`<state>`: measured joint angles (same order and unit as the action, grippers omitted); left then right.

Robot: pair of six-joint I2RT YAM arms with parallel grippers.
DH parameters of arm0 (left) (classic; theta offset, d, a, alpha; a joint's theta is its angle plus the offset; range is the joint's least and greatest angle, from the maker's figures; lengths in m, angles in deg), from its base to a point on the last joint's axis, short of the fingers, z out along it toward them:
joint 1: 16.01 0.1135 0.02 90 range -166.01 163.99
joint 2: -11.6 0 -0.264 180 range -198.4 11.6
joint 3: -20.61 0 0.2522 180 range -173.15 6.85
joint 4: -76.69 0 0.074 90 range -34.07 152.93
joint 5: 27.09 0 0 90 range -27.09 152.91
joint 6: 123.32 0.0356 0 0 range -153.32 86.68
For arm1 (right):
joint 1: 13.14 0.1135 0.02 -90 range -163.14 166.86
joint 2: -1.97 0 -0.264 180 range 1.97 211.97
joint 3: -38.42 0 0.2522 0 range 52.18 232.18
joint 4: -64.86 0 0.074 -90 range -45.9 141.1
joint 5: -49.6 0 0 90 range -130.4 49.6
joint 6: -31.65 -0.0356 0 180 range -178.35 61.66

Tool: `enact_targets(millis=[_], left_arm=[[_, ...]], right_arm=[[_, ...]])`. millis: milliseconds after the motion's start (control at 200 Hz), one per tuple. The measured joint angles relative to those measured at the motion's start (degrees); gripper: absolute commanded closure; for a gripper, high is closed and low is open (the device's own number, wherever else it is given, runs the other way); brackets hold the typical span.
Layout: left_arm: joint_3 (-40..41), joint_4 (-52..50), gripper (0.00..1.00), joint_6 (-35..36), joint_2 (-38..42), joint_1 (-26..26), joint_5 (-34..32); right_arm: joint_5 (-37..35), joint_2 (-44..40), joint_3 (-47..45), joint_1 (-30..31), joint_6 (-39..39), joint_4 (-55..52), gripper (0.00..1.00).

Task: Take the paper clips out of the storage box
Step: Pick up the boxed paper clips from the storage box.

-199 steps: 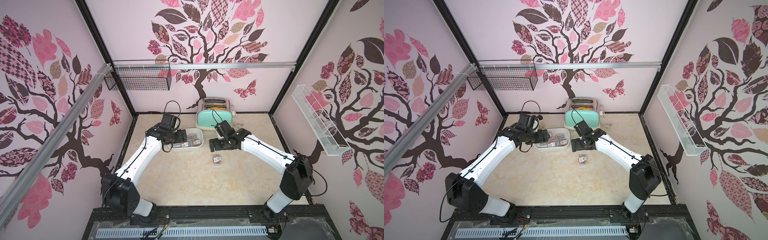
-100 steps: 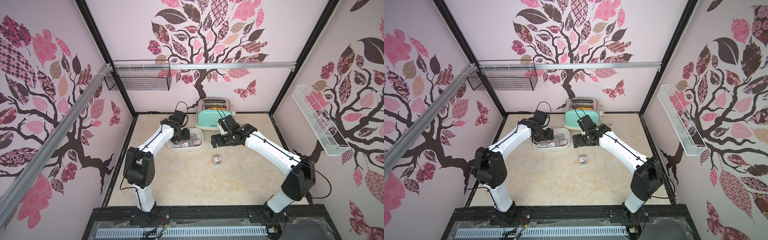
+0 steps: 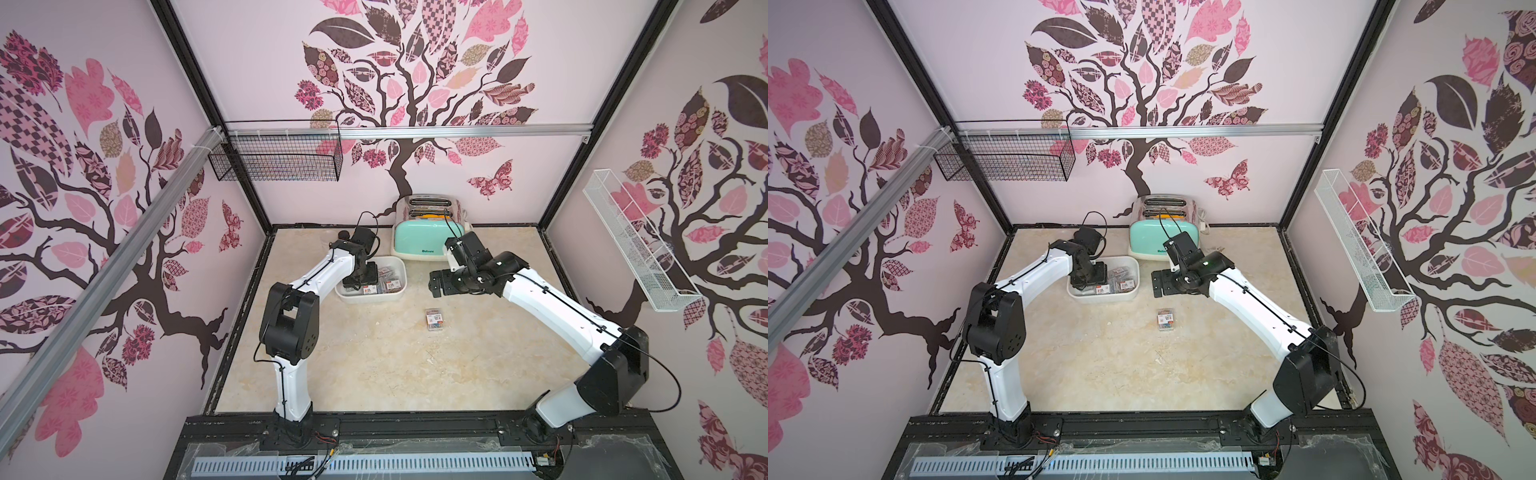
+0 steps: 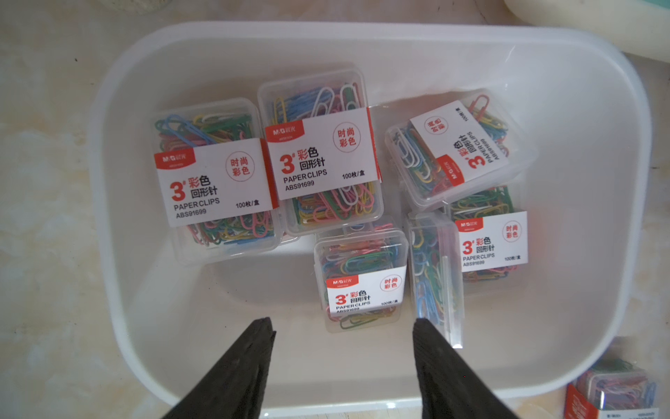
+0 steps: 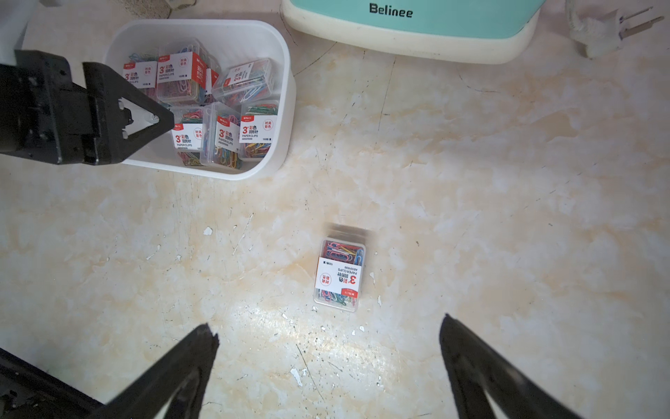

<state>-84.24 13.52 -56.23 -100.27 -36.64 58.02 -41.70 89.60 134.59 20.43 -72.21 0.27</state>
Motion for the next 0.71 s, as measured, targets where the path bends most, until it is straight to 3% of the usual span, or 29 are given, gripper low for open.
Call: enact_targets(millis=[415, 705], left_arm=[[1.8, 1.6, 0.27, 0.4, -3.7, 0.0, 0.2], [2.1, 3.6, 0.21, -0.3, -3.7, -1.0, 0.2]], right_arm=[[-0.3, 0.7, 0.5, -0.6, 0.0, -0.2, 0.01], [-0.2, 0.7, 0.5, -1.3, 0.7, -0.1, 0.01]])
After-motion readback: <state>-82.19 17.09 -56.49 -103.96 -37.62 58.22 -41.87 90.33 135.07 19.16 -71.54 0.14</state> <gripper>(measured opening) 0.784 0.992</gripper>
